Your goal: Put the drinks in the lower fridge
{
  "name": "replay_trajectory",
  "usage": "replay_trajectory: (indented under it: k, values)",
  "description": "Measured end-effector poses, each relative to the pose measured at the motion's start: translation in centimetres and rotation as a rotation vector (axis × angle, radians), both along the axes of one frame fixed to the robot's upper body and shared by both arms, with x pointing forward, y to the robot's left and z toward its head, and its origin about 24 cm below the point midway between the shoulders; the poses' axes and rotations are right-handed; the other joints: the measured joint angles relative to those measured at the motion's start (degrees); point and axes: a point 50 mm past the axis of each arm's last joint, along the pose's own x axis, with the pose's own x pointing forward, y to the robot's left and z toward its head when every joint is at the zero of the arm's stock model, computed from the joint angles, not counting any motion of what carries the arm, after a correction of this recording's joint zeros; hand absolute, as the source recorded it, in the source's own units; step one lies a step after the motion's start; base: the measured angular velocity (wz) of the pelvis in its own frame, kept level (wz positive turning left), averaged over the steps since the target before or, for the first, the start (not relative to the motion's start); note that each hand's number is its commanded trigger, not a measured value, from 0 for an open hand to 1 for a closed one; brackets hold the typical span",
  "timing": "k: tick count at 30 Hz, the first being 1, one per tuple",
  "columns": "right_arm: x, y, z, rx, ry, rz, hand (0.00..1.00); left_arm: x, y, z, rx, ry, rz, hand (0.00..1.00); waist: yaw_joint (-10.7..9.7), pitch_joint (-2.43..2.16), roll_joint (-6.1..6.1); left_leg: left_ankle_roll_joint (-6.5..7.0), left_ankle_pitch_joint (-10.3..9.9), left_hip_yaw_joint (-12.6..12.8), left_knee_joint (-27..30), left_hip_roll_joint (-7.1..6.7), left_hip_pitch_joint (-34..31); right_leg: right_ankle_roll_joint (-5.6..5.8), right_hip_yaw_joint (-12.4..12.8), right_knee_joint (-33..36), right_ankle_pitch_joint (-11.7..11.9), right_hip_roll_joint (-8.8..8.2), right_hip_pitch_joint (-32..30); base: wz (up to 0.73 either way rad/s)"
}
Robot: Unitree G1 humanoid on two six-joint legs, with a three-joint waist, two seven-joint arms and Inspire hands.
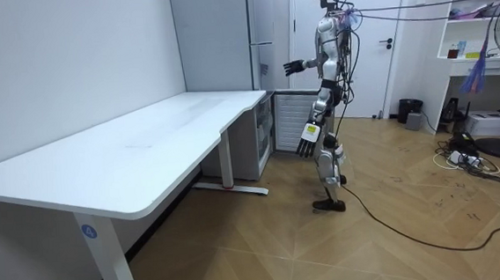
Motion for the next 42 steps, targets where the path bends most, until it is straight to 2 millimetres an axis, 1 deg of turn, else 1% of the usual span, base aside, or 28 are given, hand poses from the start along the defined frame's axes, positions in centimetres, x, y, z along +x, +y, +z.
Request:
replay_trajectory:
  k: [1, 3, 4, 6, 7, 9, 13, 14, 16, 17, 18, 19, 21, 26, 28, 30, 31, 32, 33, 34, 36, 39, 42]
  values:
    - [0.0, -0.3, 0.2, -0.008, -0.008, -0.018, 0.00, 0.0, 0.0, 0.0, 0.001, 0.007, -0.004, 0.00, -0.08, -0.07, -0.15, 0.03, 0.05, 0.00, -0.20, -0.03, 0.12, 0.00, 0.06, 0.00, 0.00, 0.00, -0.03, 0.00]
    - [-0.4, -1.5, 0.8, -0.028, -0.034, -0.099, 0.00, -0.2, 0.0, 0.0, 0.010, 0.038, -0.028, 0.00, -0.76, -0.19, -0.76, 0.03, 0.21, 0.00, -0.49, -0.07, 0.25, 0.00, -0.20, 0.00, 0.00, -0.01, -0.04, 0.00]
    - [-0.5, -1.8, 1.0, -0.032, -0.040, -0.122, 0.00, -0.4, 0.0, 0.0, 0.012, 0.045, -0.032, 0.00, -0.84, -0.18, -0.79, 0.02, 0.21, 0.04, -0.54, -0.07, 0.32, 0.00, -0.22, -0.01, 0.00, 0.00, -0.04, -0.04]
    - [-1.1, -3.0, 1.4, -0.053, -0.062, -0.214, 0.00, -1.4, -0.1, 0.0, 0.012, 0.079, -0.029, 0.00, -1.11, -0.17, -0.87, 0.02, 0.22, 0.41, -1.11, -0.07, 1.10, -0.01, -0.47, -0.01, 0.01, 0.02, 0.09, -0.15]
    - [-1.3, -3.3, 1.5, -0.059, -0.067, -0.236, 0.00, -1.7, -0.1, 0.0, 0.012, 0.089, -0.026, 0.00, -1.13, -0.16, -0.83, 0.00, 0.23, 0.58, -1.47, -0.06, 1.39, -0.01, -0.46, -0.02, 0.01, 0.05, 0.08, -0.17]
    - [-1.9, -4.6, 1.8, -0.072, -0.076, -0.313, 0.00, -2.5, 0.1, 0.1, 0.017, 0.116, -0.007, 0.00, -1.76, -0.14, -0.84, 0.00, 0.25, 0.86, -1.60, -0.06, 1.61, -0.03, -0.47, -0.02, 0.02, 0.03, -0.02, -0.10]
    - [-3.0, -6.3, 1.5, -0.091, -0.047, -0.403, 0.00, -2.6, 0.7, 0.4, 0.034, 0.098, 0.038, 0.00, -2.03, -0.13, -0.88, 0.00, 0.25, 0.97, -1.81, -0.04, 1.84, -0.03, -0.43, -0.05, 0.03, 0.06, 0.04, -0.02]
    - [-3.5, -6.8, 1.1, -0.082, -0.028, -0.432, 0.00, -2.3, 0.9, 0.5, 0.039, 0.085, 0.046, 0.00, -2.04, -0.13, -0.89, 0.00, 0.25, 0.96, -1.93, -0.04, 1.94, -0.04, -0.42, -0.05, 0.03, 0.05, 0.11, 0.00]
    - [-4.0, -7.2, 0.2, -0.059, 0.011, -0.462, 0.00, -2.0, 1.1, 0.6, 0.046, 0.069, 0.053, 0.00, -2.28, -0.13, -0.87, 0.00, 0.26, 0.51, -2.07, -0.09, 2.02, -0.04, -0.59, -0.05, 0.03, 0.06, 0.22, 0.03]
    - [-4.4, -7.4, -0.5, -0.036, 0.046, -0.480, 0.00, -1.9, 1.2, 0.7, 0.048, 0.065, 0.055, 0.00, -2.51, -0.13, -0.86, 0.01, 0.26, -0.11, -2.07, -0.14, 2.02, -0.04, -0.94, -0.05, 0.03, 0.06, 0.41, 0.10]
    - [-5.0, -7.6, -1.3, -0.007, 0.080, -0.502, 0.00, -2.0, 1.2, 0.7, 0.044, 0.063, 0.063, 0.00, -2.64, -0.13, -0.85, 0.01, 0.35, -0.25, -2.14, -0.14, 2.15, -0.04, -1.25, -0.05, 0.03, 0.05, 0.59, 0.08]
    - [-5.3, -7.8, -1.7, 0.007, 0.098, -0.516, 0.00, -2.0, 1.2, 0.7, 0.041, 0.063, 0.066, 0.00, -2.69, -0.13, -0.85, -0.01, 0.39, -0.23, -2.23, -0.14, 2.25, -0.04, -1.31, -0.05, 0.03, 0.06, 0.64, 0.05]
    - [-6.5, -8.5, -2.7, 0.052, 0.144, -0.571, 0.00, -2.3, 1.1, 0.6, 0.023, 0.076, 0.066, 0.00, -2.89, -0.11, -0.82, -0.04, 0.49, -0.55, -2.31, -0.14, 2.30, -0.04, -2.20, -0.07, 0.03, 0.00, 0.94, 0.07]
    - [-8.2, -9.4, -3.8, 0.155, 0.156, -0.674, 0.00, -3.3, 1.1, 0.7, 0.008, 0.108, 0.070, 0.00, -3.32, -0.13, -0.78, -0.07, 0.53, -0.61, -2.25, -0.12, 2.30, -0.04, -2.24, -0.10, 0.03, 0.03, 1.19, 0.02]
    - [-9.1, -9.4, -4.8, 0.199, 0.188, -0.715, 0.00, -3.6, 1.2, 0.7, 0.010, 0.114, 0.070, 0.00, -3.52, -0.09, -0.87, -0.08, 0.54, -0.89, -2.24, -0.12, 2.29, -0.04, -2.27, -0.16, 0.02, 0.05, 1.40, 0.07]
    - [-10.4, -9.3, -6.2, 0.243, 0.251, -0.761, 0.00, -3.9, 1.1, 0.7, 0.009, 0.123, 0.073, 0.00, -3.70, -0.06, -0.95, -0.09, 0.57, -1.01, -2.20, -0.12, 2.28, -0.04, -2.30, -0.18, 0.02, 0.04, 1.51, 0.05]
    - [-10.7, -9.3, -6.5, 0.257, 0.258, -0.773, 0.00, -4.0, 1.1, 0.7, 0.009, 0.125, 0.073, 0.00, -3.76, -0.05, -0.92, -0.09, 0.57, -1.01, -2.15, -0.12, 2.24, -0.04, -2.30, -0.18, 0.02, 0.05, 1.51, 0.00]
    - [-11.2, -9.2, -7.0, 0.280, 0.276, -0.794, 0.00, -4.0, 1.1, 0.7, 0.010, 0.126, 0.073, 0.00, -3.90, -0.03, -0.90, -0.09, 0.57, -1.00, -2.05, -0.12, 2.14, -0.04, -2.30, -0.17, 0.02, 0.04, 1.50, 0.00]
    - [-11.6, -9.1, -7.5, 0.306, 0.289, -0.815, 0.00, -4.0, 1.1, 0.7, 0.011, 0.122, 0.073, 0.00, -4.04, -0.02, -0.51, -0.09, 0.57, -1.01, -2.28, -0.12, 2.13, -0.04, -2.31, -0.17, 0.02, 0.03, 1.53, 0.00]
    - [-11.9, -9.0, -7.7, 0.320, 0.298, -0.824, 0.00, -3.9, 1.2, 0.7, 0.011, 0.120, 0.073, 0.00, -4.06, 0.03, -0.60, -0.09, 0.57, -1.03, -2.31, -0.12, 2.13, -0.04, -2.33, -0.17, 0.02, 0.03, 1.60, 0.04]
    - [-13.2, -8.7, -8.9, 0.383, 0.339, -0.863, 0.00, -3.7, 1.2, 0.8, 0.013, 0.110, 0.071, 0.00, -4.13, 0.07, -0.50, -0.09, 0.57, -1.07, -2.30, -0.12, 2.24, -0.04, -2.36, -0.17, 0.02, 0.02, 1.78, 0.02]
    - [-14.2, -8.4, -9.7, 0.435, 0.375, -0.890, 0.00, -3.6, 1.2, 0.8, 0.014, 0.105, 0.071, 0.00, -4.08, 0.13, -0.01, -0.09, 0.58, -1.06, -2.28, -0.12, 2.27, -0.04, -2.31, -0.16, 0.02, 0.03, 1.78, 0.00]
    - [-14.8, -8.8, -9.8, 0.462, 0.384, -0.894, 0.00, -3.6, 1.2, 0.8, 0.014, 0.108, 0.070, 0.00, -4.23, 0.13, -0.07, -0.09, 0.62, -1.15, -2.28, -0.12, 2.26, -0.04, -2.33, -0.16, 0.02, 0.04, 1.80, 0.00]
